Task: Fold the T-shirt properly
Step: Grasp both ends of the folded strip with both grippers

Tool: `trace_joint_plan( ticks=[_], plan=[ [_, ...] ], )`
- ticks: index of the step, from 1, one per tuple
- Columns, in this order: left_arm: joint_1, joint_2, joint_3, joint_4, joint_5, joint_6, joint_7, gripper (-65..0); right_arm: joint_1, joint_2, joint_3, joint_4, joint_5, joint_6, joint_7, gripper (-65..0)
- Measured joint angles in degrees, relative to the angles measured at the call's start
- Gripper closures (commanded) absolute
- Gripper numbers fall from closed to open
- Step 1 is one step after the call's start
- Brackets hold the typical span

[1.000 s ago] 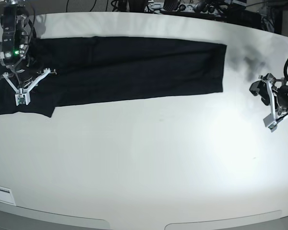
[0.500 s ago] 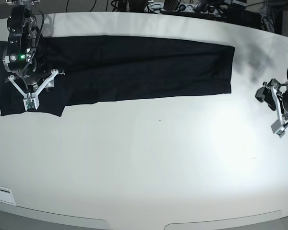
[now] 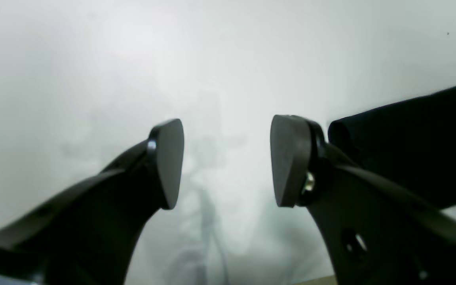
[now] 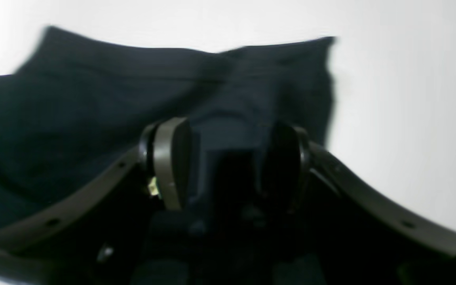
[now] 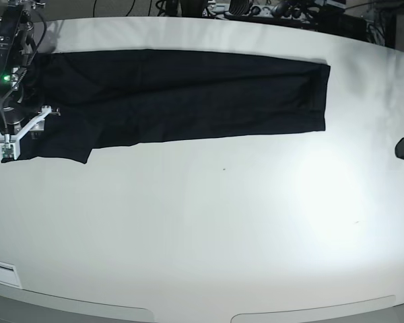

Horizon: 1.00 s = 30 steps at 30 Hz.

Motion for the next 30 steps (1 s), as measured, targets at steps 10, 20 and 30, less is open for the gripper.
trace_joint_plan(
  ticks=[10,20,30],
  plan=[
    [14.12,13.73,-4.59,0.55,-1.36,-0.33,0.24,-36.4,-0.04,0.15,12.94,0.0,4.68,3.19,-2.1,-35.1],
    [16.44,18.82,-0.02,1.6,-1.86,-1.88,-7.19,-42.2,-1.68,0.7,16.13,0.0,8.87,5.07,-2.89,-35.0],
    [14.84,23.17,2.47,1.6,-7.39,-2.36,-7.17,-42.2,-2.29,0.92,16.13,0.0,8.66,5.09,-2.99,-35.0]
  ],
)
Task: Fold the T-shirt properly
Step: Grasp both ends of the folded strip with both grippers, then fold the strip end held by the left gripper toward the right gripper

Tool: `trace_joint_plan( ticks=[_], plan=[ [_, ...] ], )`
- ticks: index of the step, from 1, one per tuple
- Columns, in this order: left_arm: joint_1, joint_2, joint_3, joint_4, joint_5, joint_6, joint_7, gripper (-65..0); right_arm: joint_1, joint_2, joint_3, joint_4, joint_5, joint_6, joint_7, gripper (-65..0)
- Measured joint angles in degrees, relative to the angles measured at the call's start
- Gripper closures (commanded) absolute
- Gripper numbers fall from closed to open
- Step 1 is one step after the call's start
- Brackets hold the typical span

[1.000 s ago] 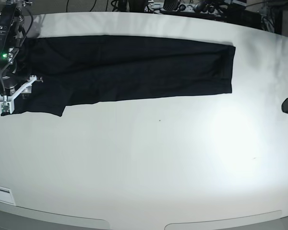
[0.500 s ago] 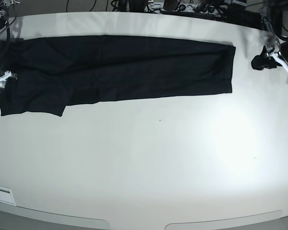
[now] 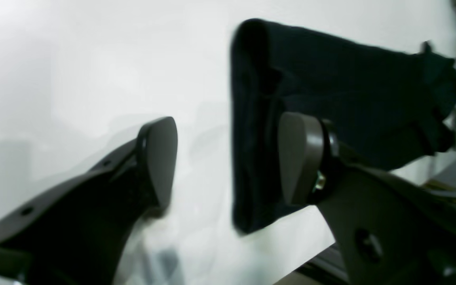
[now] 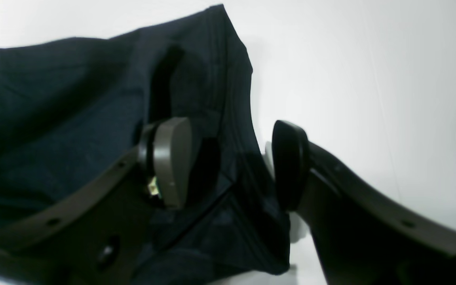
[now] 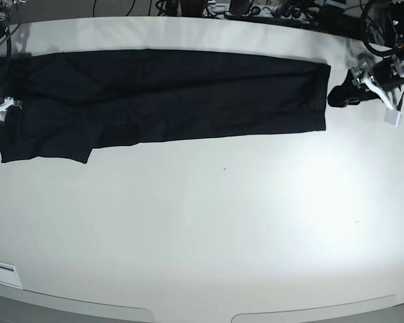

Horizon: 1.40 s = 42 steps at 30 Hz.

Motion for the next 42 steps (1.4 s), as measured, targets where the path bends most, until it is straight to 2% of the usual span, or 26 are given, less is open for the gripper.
trace_joint_plan(
  ticks=[7,16,18,22,25,28,29,31,33,38,42],
  plan=[
    [-0.44,3.87,5.31,0.33,-1.95,-1.05,-1.09,-42.2,0.0,0.02,0.0,0.0,0.0,0.02,0.07,-35.0],
    [-3.17,8.02,9.51,0.59,0.07,-1.29,-1.88,-40.3,-0.2,0.09,0.0,0.0,0.0,0.02,0.07,-35.0],
    [-3.8,8.15,9.53,0.59,1.49,-1.27,-1.64,-32.3,-0.48,0.37,0.0,0.0,0.0,0.02,0.04,-35.0],
    [-6.08,8.15,9.7,0.7,8.87,1.11,-0.74,0.0,-0.55,1.81,0.0,0.0,1.31,0.31,0.04,-34.8],
    [-7.17,8.35,9.22,0.57,10.45,2.16,-1.73,0.0,-0.48,2.62,0.0,-0.02,6.08,4.87,-0.09,-32.8],
    [-8.07,8.79,6.54,0.33,11.04,2.23,-1.77,0.0,-0.44,2.91,0.0,0.04,13.14,9.9,0.2,-25.8],
    [-8.41,8.79,5.01,0.2,11.45,2.49,-1.75,0.0,-0.46,2.91,0.0,0.02,15.5,10.93,0.04,-19.7],
    [-8.92,8.24,2.01,0.13,13.11,3.23,-1.55,0.0,-0.48,2.91,0.0,0.02,19.21,13.57,0.04,0.0],
    [-9.03,7.1,-0.39,-0.07,13.88,3.54,-1.16,0.0,-0.44,2.84,-0.02,0.02,21.0,15.3,0.07,0.0],
    [-8.68,4.59,-2.03,-0.31,10.78,2.14,-0.11,0.0,-0.44,2.54,-2.71,-3.19,20.76,15.26,1.88,0.0],
    [-8.85,4.39,-2.01,-0.28,8.59,1.03,0.13,0.0,-0.46,2.56,-7.98,-10.97,19.74,18.69,5.97,0.0]
  ],
)
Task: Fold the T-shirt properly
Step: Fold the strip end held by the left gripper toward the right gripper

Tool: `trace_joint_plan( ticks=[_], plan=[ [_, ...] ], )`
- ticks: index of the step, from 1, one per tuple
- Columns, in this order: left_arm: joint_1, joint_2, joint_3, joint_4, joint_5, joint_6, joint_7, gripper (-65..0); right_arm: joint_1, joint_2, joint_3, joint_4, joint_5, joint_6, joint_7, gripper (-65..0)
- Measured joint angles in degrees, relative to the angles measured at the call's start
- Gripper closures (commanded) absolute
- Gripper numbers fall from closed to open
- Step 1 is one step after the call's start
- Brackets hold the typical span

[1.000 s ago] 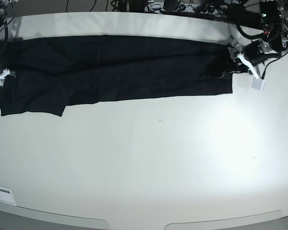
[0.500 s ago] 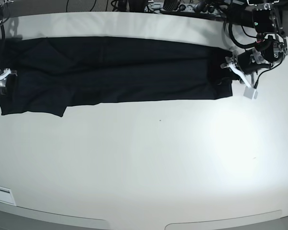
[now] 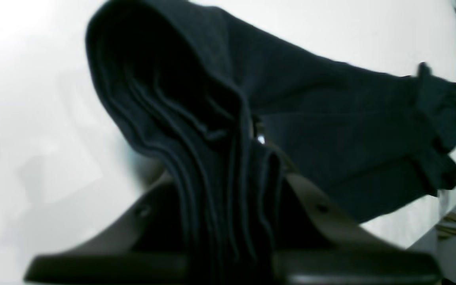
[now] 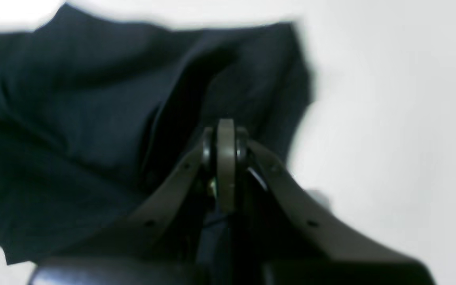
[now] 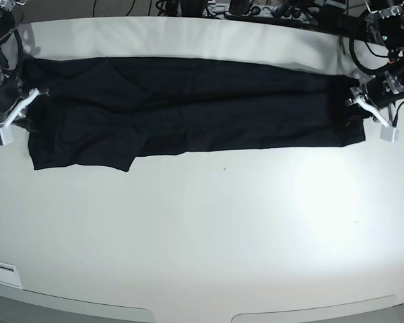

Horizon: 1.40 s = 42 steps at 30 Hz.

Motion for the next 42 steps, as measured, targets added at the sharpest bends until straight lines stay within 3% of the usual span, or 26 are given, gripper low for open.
trace_joint_plan(
  ticks=[4,8,13,17,24,32,37,42],
  plan=[
    [0.0,-0.02,0.0,0.0,-0.22,0.0,0.42,0.0,0.2,-0.2,-5.6,-5.01,-6.1,0.59,3.37,0.0],
    [0.02,-0.02,0.0,-0.02,-1.62,-0.39,0.59,0.0,0.63,0.17,-9.22,-5.97,-12.04,-2.69,9.2,0.0],
    [0.02,-0.02,0.0,-0.02,-8.48,-3.8,2.71,0.0,0.63,0.2,-12.72,-5.97,-19.12,-7.06,11.04,0.0],
    [-0.52,-0.02,0.0,-0.04,-20.65,-9.22,8.04,0.0,0.63,0.17,-13.9,-5.92,-20.65,-9.2,11.34,0.0],
    [-2.71,0.28,0.04,3.28,-19.91,-9.88,9.66,0.0,0.63,0.2,-13.9,-5.92,-20.46,-9.81,11.06,0.0],
    [-2.73,8.55,1.38,10.58,-19.96,-9.9,9.64,0.0,0.63,0.2,-13.9,-5.88,-20.44,-9.81,10.82,0.0],
    [-2.71,14.01,5.77,10.69,-19.93,-12.57,9.14,0.0,0.66,0.2,-13.9,-5.81,-20.44,-9.79,10.4,0.0],
    [-2.78,18.38,12.33,10.67,-19.89,-17.9,9.16,0.0,0.63,0.2,-13.9,-5.81,-20.44,-9.57,10.4,0.0]
  ],
)
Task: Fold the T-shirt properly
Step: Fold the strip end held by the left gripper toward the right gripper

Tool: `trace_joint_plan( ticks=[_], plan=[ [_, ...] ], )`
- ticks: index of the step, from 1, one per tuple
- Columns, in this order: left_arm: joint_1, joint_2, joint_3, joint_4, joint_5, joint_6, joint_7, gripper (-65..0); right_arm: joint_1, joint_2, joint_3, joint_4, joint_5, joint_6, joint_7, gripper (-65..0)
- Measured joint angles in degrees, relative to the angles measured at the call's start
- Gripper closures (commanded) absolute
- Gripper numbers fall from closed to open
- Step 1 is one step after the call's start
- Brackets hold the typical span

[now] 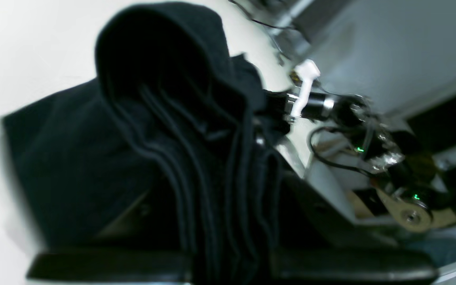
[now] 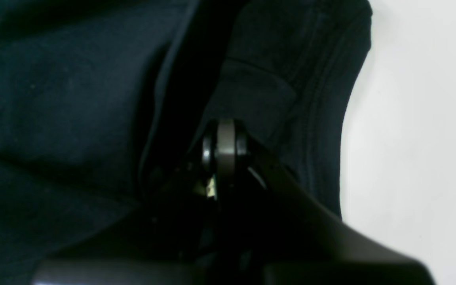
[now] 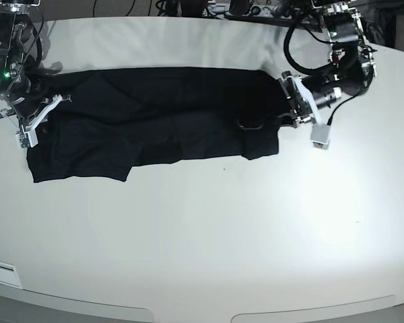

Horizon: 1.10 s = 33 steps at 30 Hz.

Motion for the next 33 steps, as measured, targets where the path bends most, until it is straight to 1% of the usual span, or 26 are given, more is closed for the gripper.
trace_joint_plan(
  ticks=[3,7,9,11,12,13,16,17,18,19,22,26,29,30,31,32,33],
  plan=[
    [-0.28,1.6,2.69,0.02,-0.02,-0.31,-0.39,0.0,0.04,0.0,0.0,0.04,0.04,0.0,-0.42,0.0],
    [-0.44,3.34,4.37,0.0,-0.02,-0.33,-2.23,0.0,0.15,0.0,0.0,0.04,0.24,0.02,-0.94,0.0],
    [-0.46,3.98,4.94,0.0,1.95,-0.33,-5.07,0.0,0.15,0.02,0.0,0.04,0.22,0.9,-1.03,0.0],
    [-0.59,4.46,5.55,0.0,5.25,-0.33,-7.04,0.0,0.17,0.02,0.0,0.04,0.22,0.9,-1.05,0.0],
    [-0.59,4.59,5.99,0.0,5.92,-0.33,-7.91,-2.6,0.15,0.02,0.0,0.04,0.22,0.9,-1.05,0.0],
    [-0.59,4.57,6.43,0.0,6.12,-0.33,-8.31,-9.4,0.17,0.02,0.0,0.04,0.22,0.9,-1.07,-1.0],
    [-0.61,4.55,7.78,0.0,6.58,-0.33,-8.59,-30.5,0.2,0.11,0.02,0.04,-0.24,0.63,-1.27,-17.2],
    [-0.59,4.55,8.26,0.0,6.62,-0.33,-8.59,-35.3,0.2,0.2,0.09,0.04,-0.28,0.55,-1.49,-21.4],
    [-0.59,4.55,8.74,0.0,6.6,-0.35,-8.59,-37.9,0.2,0.24,0.24,0.04,-0.26,0.35,-1.68,-24.2],
    [-0.61,4.55,9.29,0.0,6.62,-0.35,-8.59,-38.2,0.2,0.31,0.28,0.04,-0.24,0.35,-1.7,-25.6],
    [-0.61,4.57,10.49,0.0,6.6,-0.35,-8.59,-38.2,0.2,0.31,0.28,0.04,-0.22,0.33,-1.7,-25.7],
    [-0.61,4.55,10.43,0.0,6.6,-0.35,-8.59,-38.2,0.17,0.31,0.28,0.04,-0.22,0.26,-1.7,-25.7],
    [-0.61,4.55,10.38,0.0,8.81,-0.35,-10.97,-38.1,0.2,0.31,0.28,0.04,-0.22,0.22,-1.7,-25.7],
    [-0.59,4.55,10.38,0.0,9.73,-0.35,-12.28,-36.9,0.2,0.31,0.28,0.04,-0.22,0.22,-1.73,-25.7],
    [-0.59,4.55,10.38,0.0,10.58,-0.35,-13.75,-33.6,0.2,0.31,0.28,0.04,-0.22,0.22,-1.73,-25.7],
    [-0.59,4.57,10.38,0.0,11.06,-0.35,-15.12,-27.0,0.2,0.31,0.28,0.04,-0.22,0.22,-1.7,-25.7],
    [-0.61,4.55,10.38,0.0,11.04,-0.35,-15.69,-17.4,0.2,0.31,0.28,0.04,-0.22,0.24,-1.73,-25.7]
  ],
)
